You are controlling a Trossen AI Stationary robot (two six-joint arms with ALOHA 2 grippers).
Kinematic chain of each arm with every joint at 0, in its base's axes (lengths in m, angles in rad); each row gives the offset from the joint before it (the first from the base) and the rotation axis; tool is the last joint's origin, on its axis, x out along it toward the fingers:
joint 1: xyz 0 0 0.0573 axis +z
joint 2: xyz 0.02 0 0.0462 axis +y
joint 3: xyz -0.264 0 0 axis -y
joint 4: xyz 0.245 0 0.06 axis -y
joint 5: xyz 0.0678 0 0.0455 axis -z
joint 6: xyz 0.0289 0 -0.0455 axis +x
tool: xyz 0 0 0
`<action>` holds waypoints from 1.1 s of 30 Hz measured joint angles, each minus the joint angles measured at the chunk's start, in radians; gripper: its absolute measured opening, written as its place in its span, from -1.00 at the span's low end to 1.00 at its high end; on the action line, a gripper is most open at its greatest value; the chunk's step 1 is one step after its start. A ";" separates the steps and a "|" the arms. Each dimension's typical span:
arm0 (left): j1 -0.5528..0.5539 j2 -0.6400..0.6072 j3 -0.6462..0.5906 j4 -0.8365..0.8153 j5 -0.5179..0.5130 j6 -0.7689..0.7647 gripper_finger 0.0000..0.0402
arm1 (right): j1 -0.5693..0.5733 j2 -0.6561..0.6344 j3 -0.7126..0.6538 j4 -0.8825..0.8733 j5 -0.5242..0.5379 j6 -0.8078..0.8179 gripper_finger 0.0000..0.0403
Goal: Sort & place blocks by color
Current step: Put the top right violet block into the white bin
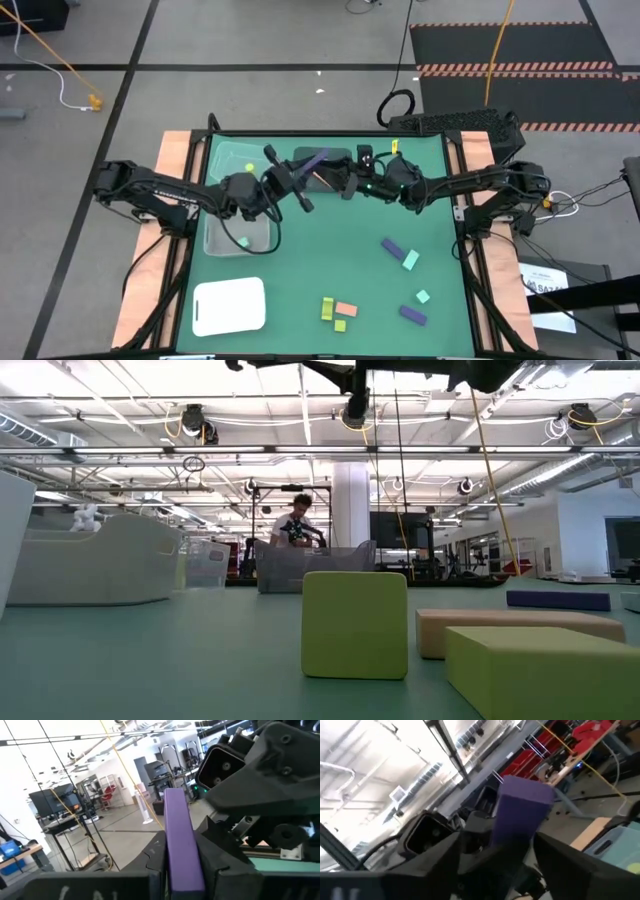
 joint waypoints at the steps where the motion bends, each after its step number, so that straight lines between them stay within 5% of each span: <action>1: -0.003 -0.003 0.000 0.001 0.000 -0.006 -0.73 | -0.008 -0.015 0.000 -0.026 -0.024 -0.004 0.25; 7: -0.037 -0.034 0.000 -0.006 -0.011 -0.067 -0.71 | -0.055 -0.141 0.000 -0.321 -0.154 -0.031 0.40; 15: -0.126 -0.101 0.000 -0.044 -0.030 -0.156 -0.69 | -0.053 -0.305 -0.004 -0.799 -0.153 -0.125 0.30; 19: -0.180 -0.148 0.000 -0.193 -0.030 -0.294 -0.69 | -0.046 -0.357 -0.049 -0.919 -0.152 -0.126 0.27; 24: -0.231 -0.214 0.000 -0.506 0.000 -0.647 -0.71 | -0.035 -0.408 -0.162 -0.986 -0.157 -0.033 0.27; 33: -0.415 -0.260 0.000 -0.966 0.315 -1.517 -0.70 | 0.033 -0.456 -0.441 -0.794 -0.280 0.170 0.27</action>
